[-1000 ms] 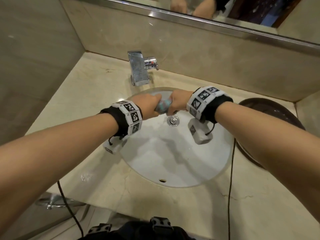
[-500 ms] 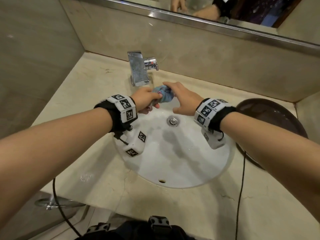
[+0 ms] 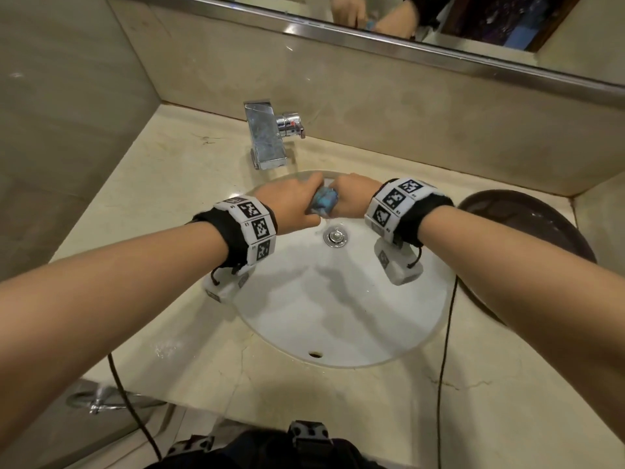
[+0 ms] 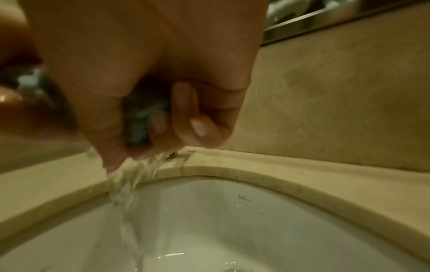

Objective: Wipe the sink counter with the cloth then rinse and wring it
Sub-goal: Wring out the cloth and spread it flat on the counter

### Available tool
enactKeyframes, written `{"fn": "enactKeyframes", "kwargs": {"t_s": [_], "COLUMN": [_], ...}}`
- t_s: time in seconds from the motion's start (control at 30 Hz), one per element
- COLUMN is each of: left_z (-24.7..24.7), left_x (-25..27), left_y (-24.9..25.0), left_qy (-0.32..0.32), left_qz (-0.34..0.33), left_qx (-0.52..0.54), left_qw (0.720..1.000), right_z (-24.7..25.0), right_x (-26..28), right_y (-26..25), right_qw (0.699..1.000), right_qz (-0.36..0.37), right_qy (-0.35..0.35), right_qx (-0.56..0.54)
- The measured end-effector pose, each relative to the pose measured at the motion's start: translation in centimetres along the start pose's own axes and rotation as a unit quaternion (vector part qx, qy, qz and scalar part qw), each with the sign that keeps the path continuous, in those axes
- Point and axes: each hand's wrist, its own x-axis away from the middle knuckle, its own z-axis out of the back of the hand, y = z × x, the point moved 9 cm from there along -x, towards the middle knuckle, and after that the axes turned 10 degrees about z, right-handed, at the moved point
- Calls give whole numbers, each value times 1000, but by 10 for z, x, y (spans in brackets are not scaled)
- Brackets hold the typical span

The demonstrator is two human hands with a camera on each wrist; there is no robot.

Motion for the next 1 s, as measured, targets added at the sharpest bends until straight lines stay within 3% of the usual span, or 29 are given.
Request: {"fn": "enactKeyframes", "kwargs": {"t_s": [0.13, 0.23, 0.4, 0.5, 0.63, 0.67, 0.73, 0.87, 1.0], "left_z": [8, 7, 5, -2, -22, -26, -26, -7, 11], "left_x": [4, 1, -9, -11, -3, -1, 1, -1, 5], "left_y": [7, 9, -18, -29, -18, -15, -13, -9, 1], "left_qy": [60, 53, 2, -36, -176, -205, -224, -123, -20], "left_qz": [-58, -53, 81, 135, 160, 158, 142, 61, 4], "left_qx": [-70, -76, 129, 286, 491, 502, 461, 164, 42], "left_qw": [994, 994, 988, 948, 838, 825, 847, 977, 999], "right_z": [-12, -15, 16, 22, 15, 15, 17, 17, 5], "right_x": [-1, -1, 0, 11, 10, 10, 9, 8, 1], "right_y": [14, 18, 7, -1, -11, -10, -10, -11, -8], "right_qw": [987, 982, 991, 981, 981, 982, 981, 984, 999], "right_qz": [-55, -64, 34, 63, 97, 90, 73, 41, 24], "right_qy": [-51, -65, 120, 176, 161, 159, 152, 77, -2], "right_qx": [-143, -168, -55, 48, 40, 44, 101, 154, 31]}}
